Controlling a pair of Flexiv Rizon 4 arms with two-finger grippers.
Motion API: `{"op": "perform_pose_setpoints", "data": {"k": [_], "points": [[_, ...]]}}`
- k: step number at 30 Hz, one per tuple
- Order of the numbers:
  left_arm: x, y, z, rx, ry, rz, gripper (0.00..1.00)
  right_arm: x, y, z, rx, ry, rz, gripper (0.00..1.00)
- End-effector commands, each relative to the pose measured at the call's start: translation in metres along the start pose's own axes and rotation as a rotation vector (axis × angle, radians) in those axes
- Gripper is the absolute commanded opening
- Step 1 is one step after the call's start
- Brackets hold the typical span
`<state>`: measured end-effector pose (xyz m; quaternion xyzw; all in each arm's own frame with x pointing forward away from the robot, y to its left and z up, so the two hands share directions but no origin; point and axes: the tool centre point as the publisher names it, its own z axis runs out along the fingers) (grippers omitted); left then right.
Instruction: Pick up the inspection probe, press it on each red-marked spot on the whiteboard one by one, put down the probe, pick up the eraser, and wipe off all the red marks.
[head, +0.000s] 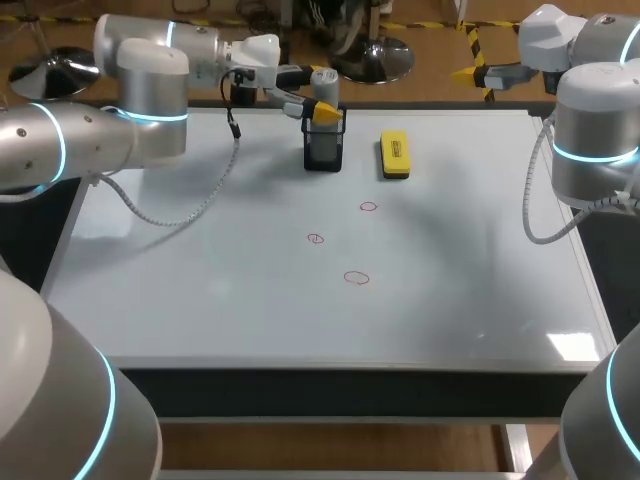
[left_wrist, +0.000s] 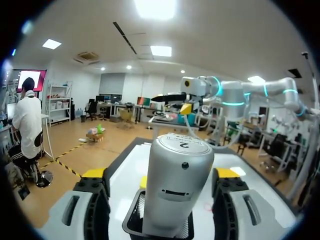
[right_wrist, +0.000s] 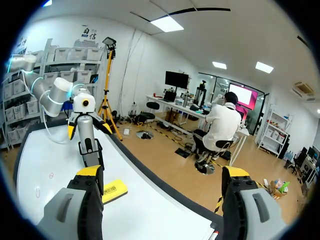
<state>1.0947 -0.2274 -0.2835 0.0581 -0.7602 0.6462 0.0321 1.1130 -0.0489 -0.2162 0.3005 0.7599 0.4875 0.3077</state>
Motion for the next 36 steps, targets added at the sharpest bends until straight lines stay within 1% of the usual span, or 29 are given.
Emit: {"op": "perform_pose_setpoints", "data": {"k": [1, 7, 14, 21, 23, 25, 27, 28, 30, 36], "points": [[0.001, 0.0, -0.003, -0.006, 0.012, 0.008, 0.0, -0.001, -0.001, 0.0, -0.002, 0.002, 0.0, 1.0], [0.006, 0.0, -0.008, -0.004, 0.026, 0.019, 0.0, -0.001, -0.001, 0.0, -0.002, 0.002, 0.0, 1.0], [0.015, -0.009, -0.012, 0.003, 0.035, 0.047, 0.0, -0.001, -0.001, 0.0, -0.002, 0.002, 0.0, 1.0], [0.023, -0.026, -0.014, 0.018, 0.031, 0.073, 0.0, -0.001, -0.001, 0.0, -0.002, 0.002, 0.0, 1.0], [0.024, -0.031, -0.014, 0.007, 0.025, 0.08, 0.0, -0.001, -0.001, 0.0, -0.002, 0.002, 0.0, 1.0], [0.024, -0.036, -0.015, 0.022, 0.022, 0.071, 0.0, -0.001, -0.001, 0.0, -0.002, 0.002, 0.0, 1.0], [0.024, -0.04, -0.015, 0.023, 0.019, 0.072, 0.0, -0.001, -0.001, 0.0, -0.002, 0.002, 0.0, 1.0], [0.024, -0.043, -0.015, 0.025, 0.005, 0.061, 0.0, -0.001, -0.001, 0.0, -0.002, 0.002, 0.0, 1.0], [0.025, -0.047, -0.016, 0.029, 0.011, 0.067, 0.0, -0.001, -0.001, 0.0, -0.002, 0.002, 0.0, 1.0], [0.028, -0.063, -0.02, 0.033, -0.005, 0.061, 0.0, -0.001, -0.001, 0.0, -0.002, 0.002, 0.0, 1.0]]}}
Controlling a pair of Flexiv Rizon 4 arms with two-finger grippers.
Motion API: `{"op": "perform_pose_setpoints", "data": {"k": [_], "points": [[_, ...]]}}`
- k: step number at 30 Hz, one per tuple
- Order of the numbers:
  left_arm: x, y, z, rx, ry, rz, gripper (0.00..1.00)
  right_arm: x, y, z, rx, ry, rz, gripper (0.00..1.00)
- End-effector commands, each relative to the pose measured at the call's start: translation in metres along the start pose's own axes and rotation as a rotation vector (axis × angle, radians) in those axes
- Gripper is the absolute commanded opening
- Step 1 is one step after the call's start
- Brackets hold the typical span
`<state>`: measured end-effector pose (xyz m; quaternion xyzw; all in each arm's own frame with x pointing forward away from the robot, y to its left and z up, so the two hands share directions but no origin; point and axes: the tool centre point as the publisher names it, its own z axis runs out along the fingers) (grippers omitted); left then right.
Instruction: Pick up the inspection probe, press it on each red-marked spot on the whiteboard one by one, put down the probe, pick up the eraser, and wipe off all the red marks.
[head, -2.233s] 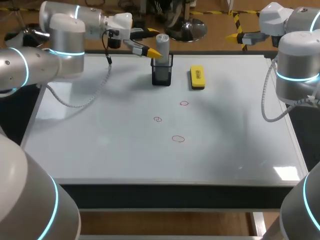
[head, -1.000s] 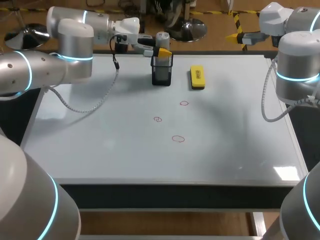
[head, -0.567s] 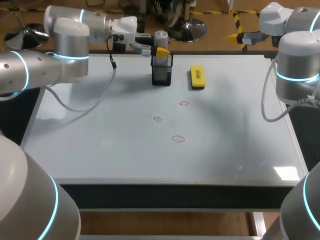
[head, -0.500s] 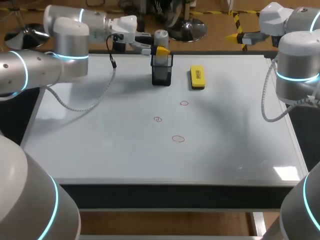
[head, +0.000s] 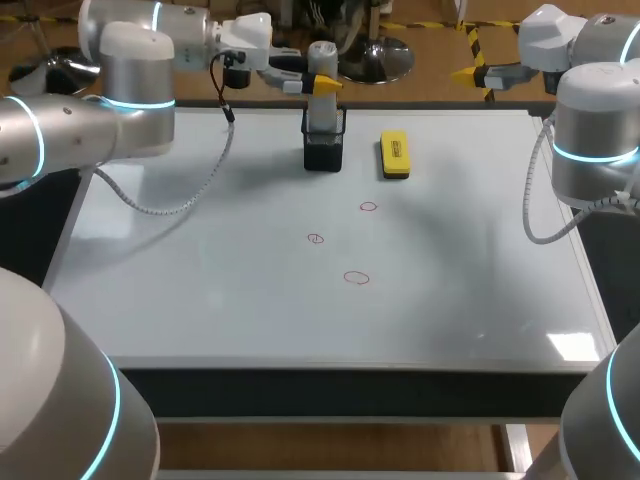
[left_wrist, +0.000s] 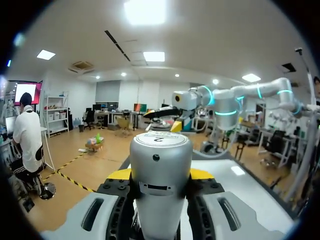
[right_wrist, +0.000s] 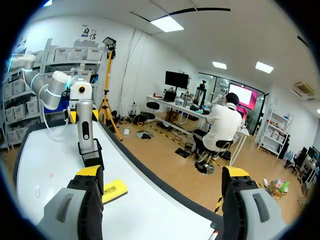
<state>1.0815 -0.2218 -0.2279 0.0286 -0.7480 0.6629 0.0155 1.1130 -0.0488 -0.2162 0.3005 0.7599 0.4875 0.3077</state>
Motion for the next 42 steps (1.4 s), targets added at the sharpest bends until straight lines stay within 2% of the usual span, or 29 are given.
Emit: {"op": "perform_pose_setpoints", "data": {"k": [1, 13, 17, 25, 31, 42], "points": [[0.008, -0.016, -0.005, -0.006, -0.021, -0.006, 0.0, -0.001, -0.001, 0.0, -0.002, 0.002, 0.0, 1.0], [0.011, -0.046, -0.012, 0.002, -0.043, -0.003, 0.0, -0.001, -0.001, 0.0, -0.002, 0.002, 0.0, 1.0], [0.012, -0.055, -0.016, -0.027, -0.065, 0.01, 0.0, -0.001, -0.001, 0.0, -0.002, 0.002, 0.0, 1.0], [0.015, -0.076, -0.045, 0.02, -0.091, 0.013, 0.0, -0.001, -0.001, 0.0, -0.002, 0.002, 0.0, 1.0], [0.01, -0.074, -0.08, 0.03, -0.124, 0.013, 0.0, -0.001, -0.001, 0.0, -0.002, 0.002, 0.0, 1.0], [0.002, -0.051, -0.15, 0.015, -0.208, 0.022, 0.0, -0.001, -0.001, 0.0, -0.002, 0.002, 0.0, 1.0]]}}
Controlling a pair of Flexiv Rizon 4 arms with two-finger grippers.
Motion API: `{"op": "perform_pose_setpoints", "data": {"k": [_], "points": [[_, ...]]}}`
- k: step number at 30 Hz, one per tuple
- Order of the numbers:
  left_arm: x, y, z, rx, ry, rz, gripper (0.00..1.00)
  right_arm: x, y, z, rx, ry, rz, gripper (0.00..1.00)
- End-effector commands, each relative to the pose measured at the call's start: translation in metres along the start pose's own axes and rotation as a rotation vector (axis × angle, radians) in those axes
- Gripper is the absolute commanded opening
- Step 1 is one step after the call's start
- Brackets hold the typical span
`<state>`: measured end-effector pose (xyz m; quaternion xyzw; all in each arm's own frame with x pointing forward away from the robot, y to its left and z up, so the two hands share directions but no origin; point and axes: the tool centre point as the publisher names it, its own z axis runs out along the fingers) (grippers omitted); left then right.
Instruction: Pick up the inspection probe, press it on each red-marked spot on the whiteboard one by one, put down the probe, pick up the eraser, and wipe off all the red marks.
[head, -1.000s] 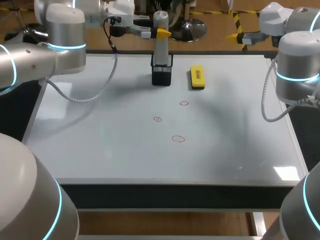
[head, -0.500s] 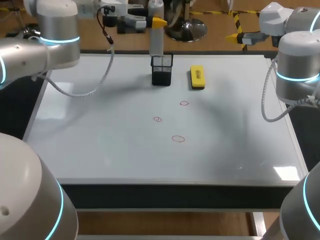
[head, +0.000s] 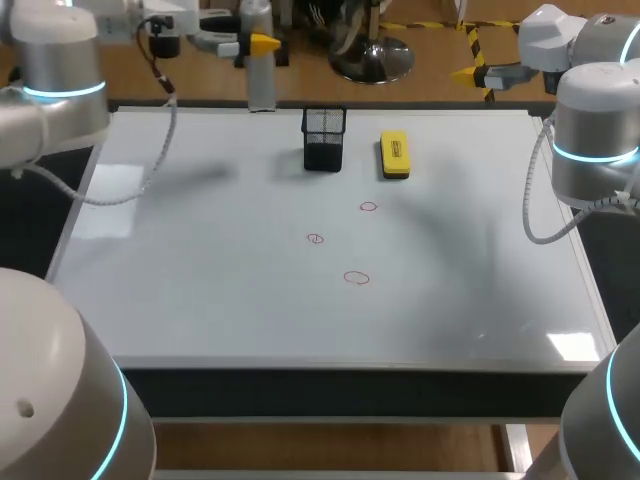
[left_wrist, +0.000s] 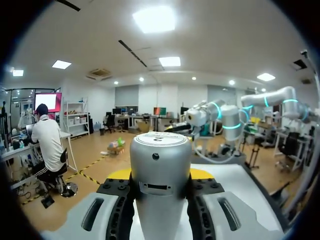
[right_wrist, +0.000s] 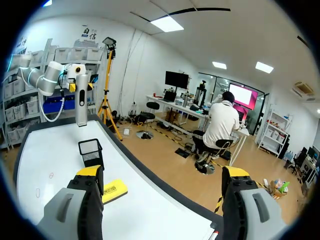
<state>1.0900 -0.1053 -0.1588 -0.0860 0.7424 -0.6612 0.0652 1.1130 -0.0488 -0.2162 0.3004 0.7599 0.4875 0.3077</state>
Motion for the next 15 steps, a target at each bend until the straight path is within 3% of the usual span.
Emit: {"op": "perform_pose_setpoints", "data": {"k": [1, 15], "points": [[0.002, 0.007, -0.033, -0.003, -0.018, 0.004, 0.0, -0.001, -0.001, 0.0, -0.002, 0.002, 0.0, 1.0], [-0.026, 0.038, -0.088, -0.009, -0.043, 0.018, 0.0, -0.001, -0.001, 0.0, -0.002, 0.002, 0.0, 1.0]]}}
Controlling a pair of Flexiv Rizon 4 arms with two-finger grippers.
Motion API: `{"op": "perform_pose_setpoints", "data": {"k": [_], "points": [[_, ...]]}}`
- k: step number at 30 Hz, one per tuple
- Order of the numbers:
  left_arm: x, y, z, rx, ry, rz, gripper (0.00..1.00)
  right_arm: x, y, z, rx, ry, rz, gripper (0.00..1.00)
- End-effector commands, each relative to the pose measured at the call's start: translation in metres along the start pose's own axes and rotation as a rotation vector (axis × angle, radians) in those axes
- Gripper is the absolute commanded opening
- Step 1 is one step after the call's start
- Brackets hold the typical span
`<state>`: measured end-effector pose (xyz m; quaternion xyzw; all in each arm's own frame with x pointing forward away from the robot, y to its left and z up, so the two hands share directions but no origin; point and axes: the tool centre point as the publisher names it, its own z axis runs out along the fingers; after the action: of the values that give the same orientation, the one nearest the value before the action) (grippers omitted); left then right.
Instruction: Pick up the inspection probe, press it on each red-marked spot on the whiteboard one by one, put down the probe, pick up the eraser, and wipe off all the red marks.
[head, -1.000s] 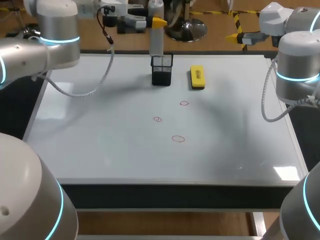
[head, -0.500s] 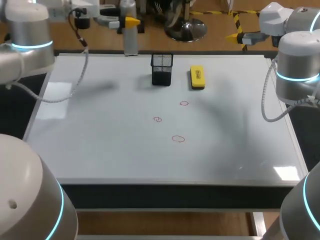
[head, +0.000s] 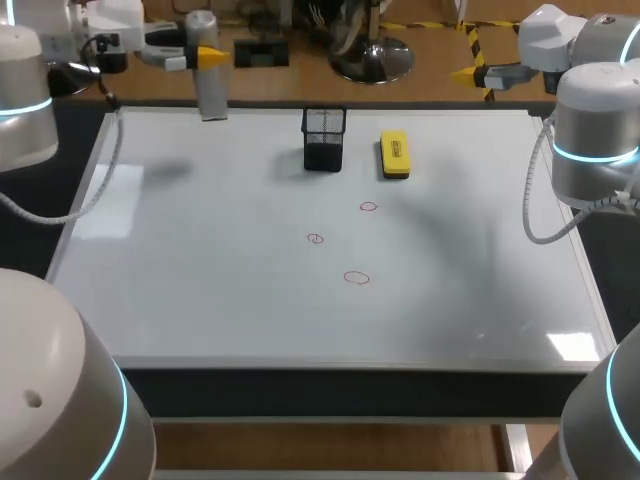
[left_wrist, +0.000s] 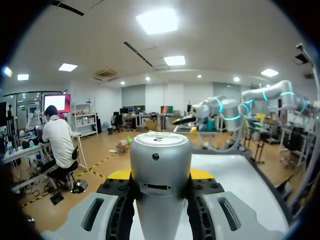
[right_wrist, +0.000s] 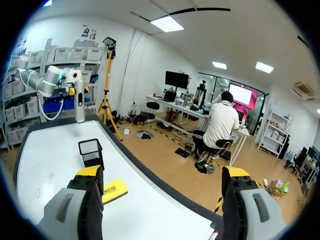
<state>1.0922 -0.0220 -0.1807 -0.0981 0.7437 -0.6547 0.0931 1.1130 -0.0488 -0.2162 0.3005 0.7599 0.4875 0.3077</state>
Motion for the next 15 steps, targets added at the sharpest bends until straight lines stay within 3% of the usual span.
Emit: {"op": "perform_pose_setpoints", "data": {"k": [1, 15], "points": [[-0.0075, 0.0092, -0.012, -0.003, 0.014, -0.004, 0.0, -0.0007, -0.0007, 0.0001, -0.002, 0.002, 0.0, 1.0], [-0.0138, 0.0178, -0.0209, -0.005, 0.016, -0.02, 0.0, -0.0007, -0.0007, 0.0001, -0.002, 0.002, 0.0, 1.0]]}}
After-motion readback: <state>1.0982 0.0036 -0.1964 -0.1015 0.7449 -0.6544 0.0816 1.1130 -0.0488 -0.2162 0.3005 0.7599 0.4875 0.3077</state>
